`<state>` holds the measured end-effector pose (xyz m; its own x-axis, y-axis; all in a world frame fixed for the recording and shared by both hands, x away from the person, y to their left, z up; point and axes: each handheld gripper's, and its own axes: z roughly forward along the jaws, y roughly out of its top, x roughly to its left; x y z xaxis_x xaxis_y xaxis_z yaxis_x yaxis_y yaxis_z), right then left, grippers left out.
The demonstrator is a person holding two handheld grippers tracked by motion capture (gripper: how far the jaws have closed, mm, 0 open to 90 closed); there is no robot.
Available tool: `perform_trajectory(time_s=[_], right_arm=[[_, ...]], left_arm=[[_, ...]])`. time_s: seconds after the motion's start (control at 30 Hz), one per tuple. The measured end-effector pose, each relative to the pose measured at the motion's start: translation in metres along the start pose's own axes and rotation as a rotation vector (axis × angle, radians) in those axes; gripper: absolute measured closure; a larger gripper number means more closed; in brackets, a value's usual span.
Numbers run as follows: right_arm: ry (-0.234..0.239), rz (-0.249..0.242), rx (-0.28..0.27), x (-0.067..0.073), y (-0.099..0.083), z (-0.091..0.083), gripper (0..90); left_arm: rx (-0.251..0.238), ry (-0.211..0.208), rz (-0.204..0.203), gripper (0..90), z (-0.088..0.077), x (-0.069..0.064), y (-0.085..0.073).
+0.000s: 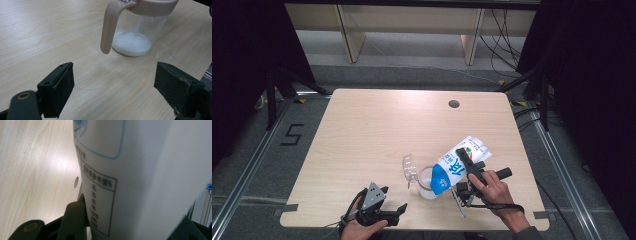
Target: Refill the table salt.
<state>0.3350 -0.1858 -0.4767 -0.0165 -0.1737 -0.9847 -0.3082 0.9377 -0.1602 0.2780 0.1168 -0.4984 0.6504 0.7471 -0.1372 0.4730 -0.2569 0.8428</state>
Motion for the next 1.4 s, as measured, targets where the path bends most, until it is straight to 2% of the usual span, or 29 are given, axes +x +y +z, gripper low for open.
perform_trajectory(time_s=[0.13,0.17,0.33,0.4,0.53,0.57,0.6,0.67,0.73,0.77,0.8,0.9,1.0,1.1,1.2,1.27,1.37,1.4], right_arm=[[0.004,-0.002,0.000,0.0001,0.0003,0.0003,59.2],[-0.012,-0.033,-0.021,-0.0025,0.0007,0.0017,59.3],[-0.008,-0.031,-0.019,-0.0022,0.0006,0.0016,59.7],[0.005,-0.001,0.001,0.0003,0.0003,0.0004,59.8],[0.002,-0.001,0.000,0.0002,0.0001,0.0004,60.0],[0.009,0.024,0.005,0.0021,-0.0001,0.0003,60.0],[0.005,-0.003,-0.011,0.0000,0.0000,0.0016,60.0],[0.005,0.014,-0.003,0.0010,-0.0002,0.0009,60.2],[-0.004,-0.037,-0.019,-0.0030,0.0001,0.0020,60.3],[-0.003,-0.036,-0.019,-0.0031,0.0000,0.0020,60.3],[0.002,0.017,-0.001,0.0007,-0.0006,0.0007,60.3],[0.006,0.001,-0.007,0.0000,-0.0003,0.0014,60.3],[0.008,0.015,0.003,0.0014,-0.0001,0.0005,60.4],[0.006,-0.004,0.001,0.0000,0.0002,0.0006,60.4],[0.006,-0.002,0.000,0.0001,0.0003,0.0006,60.4],[0.005,-0.003,-0.001,0.0001,0.0003,0.0006,60.5],[0.005,0.000,-0.002,0.0001,0.0002,0.0006,60.5],[-0.001,-0.013,-0.013,-0.0011,0.0004,0.0015,60.5]], left_arm=[[0.000,-0.002,0.000,15.6,0.0001,0.0000,0.0000],[0.001,-0.002,0.000,15.6,0.0000,0.0000,0.0000],[0.001,-0.002,0.000,15.6,0.0000,0.0000,0.0000],[0.003,0.008,0.003,15.6,-0.0003,-0.0003,0.0001],[0.002,0.007,0.001,15.6,-0.0001,-0.0004,0.0001],[0.003,0.007,0.001,15.6,-0.0002,-0.0004,0.0000],[0.003,0.007,0.001,15.6,-0.0002,-0.0003,0.0000],[0.006,0.009,0.001,15.6,-0.0003,-0.0003,0.0001],[0.002,0.007,0.000,15.6,-0.0001,-0.0003,0.0000],[0.002,0.007,0.000,15.6,-0.0002,-0.0003,0.0000],[0.002,0.007,0.000,15.6,-0.0002,-0.0003,0.0000],[0.002,0.005,-0.012,15.6,-0.0001,-0.0008,-0.0002],[0.002,0.007,0.000,15.6,-0.0003,-0.0003,0.0001],[0.000,0.003,-0.001,15.6,-0.0001,0.0000,0.0000],[0.000,-0.001,-0.021,15.6,0.0002,-0.0012,-0.0004],[0.002,-0.011,-0.021,15.6,0.0003,-0.0008,-0.0003],[-0.001,-0.002,-0.005,15.6,0.0001,-0.0001,-0.0001],[0.000,-0.009,-0.023,15.6,0.0003,-0.0011,-0.0004]])
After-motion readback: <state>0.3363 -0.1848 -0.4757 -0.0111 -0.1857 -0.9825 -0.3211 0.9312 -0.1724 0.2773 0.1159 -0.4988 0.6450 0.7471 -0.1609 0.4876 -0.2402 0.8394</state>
